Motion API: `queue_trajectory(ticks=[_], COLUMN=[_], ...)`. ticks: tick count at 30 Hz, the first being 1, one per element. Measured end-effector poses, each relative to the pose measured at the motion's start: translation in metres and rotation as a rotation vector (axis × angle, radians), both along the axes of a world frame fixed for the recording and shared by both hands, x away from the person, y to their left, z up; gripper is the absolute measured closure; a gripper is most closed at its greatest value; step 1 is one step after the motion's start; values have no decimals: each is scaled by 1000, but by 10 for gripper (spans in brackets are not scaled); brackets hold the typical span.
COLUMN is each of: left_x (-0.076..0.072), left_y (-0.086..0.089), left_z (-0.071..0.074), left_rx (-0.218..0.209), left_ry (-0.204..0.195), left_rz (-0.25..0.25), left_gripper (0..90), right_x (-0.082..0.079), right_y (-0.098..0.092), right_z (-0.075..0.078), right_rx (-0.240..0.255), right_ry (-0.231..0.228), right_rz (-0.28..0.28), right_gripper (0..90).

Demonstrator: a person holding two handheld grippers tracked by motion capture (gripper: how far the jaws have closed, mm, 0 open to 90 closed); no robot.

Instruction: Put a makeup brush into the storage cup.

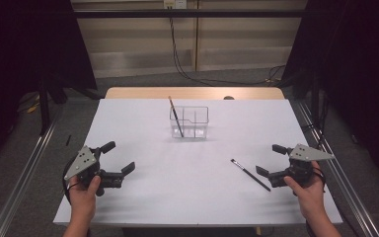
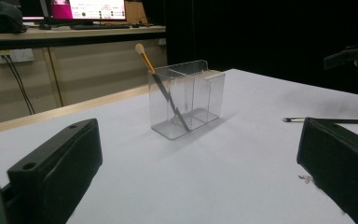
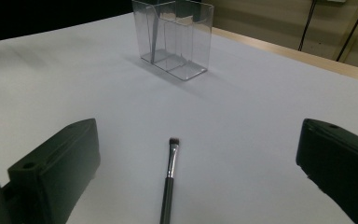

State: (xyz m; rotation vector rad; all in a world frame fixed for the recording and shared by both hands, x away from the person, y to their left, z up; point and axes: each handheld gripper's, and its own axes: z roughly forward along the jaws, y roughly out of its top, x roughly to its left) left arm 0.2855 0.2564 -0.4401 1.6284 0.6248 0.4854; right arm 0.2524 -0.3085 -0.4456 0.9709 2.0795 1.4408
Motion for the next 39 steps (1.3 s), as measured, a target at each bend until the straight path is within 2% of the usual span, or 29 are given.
queue_trajectory(ticks=[3,6,11,16,25,32,39], left_x=[1,1,0,-3,-5,-4,-3], left_y=[-1,-2,-4,-5,-6,-7,-8], left_z=[2,2,1,2,0,0,-1], left_rx=[5,18,21,34,38,35,44], left_ry=[-7,-10,-4,-6,0,4,5], left_rz=[1,-5,-4,-7,-7,-5,-17], left_gripper=[0,0,0,0,0,0,0], right_x=[5,10,14,20,26,30,34], right_y=[4,7,11,16,18,20,22], right_z=[0,-1,-1,1,-1,-1,-1], right_rx=[-15,-26,-41,-96,-191,-280,-339], right_ry=[12,57,91,160,301,374,446], right_rz=[10,8,27,65,79,78,97], right_gripper=[0,0,0,0,0,0,0])
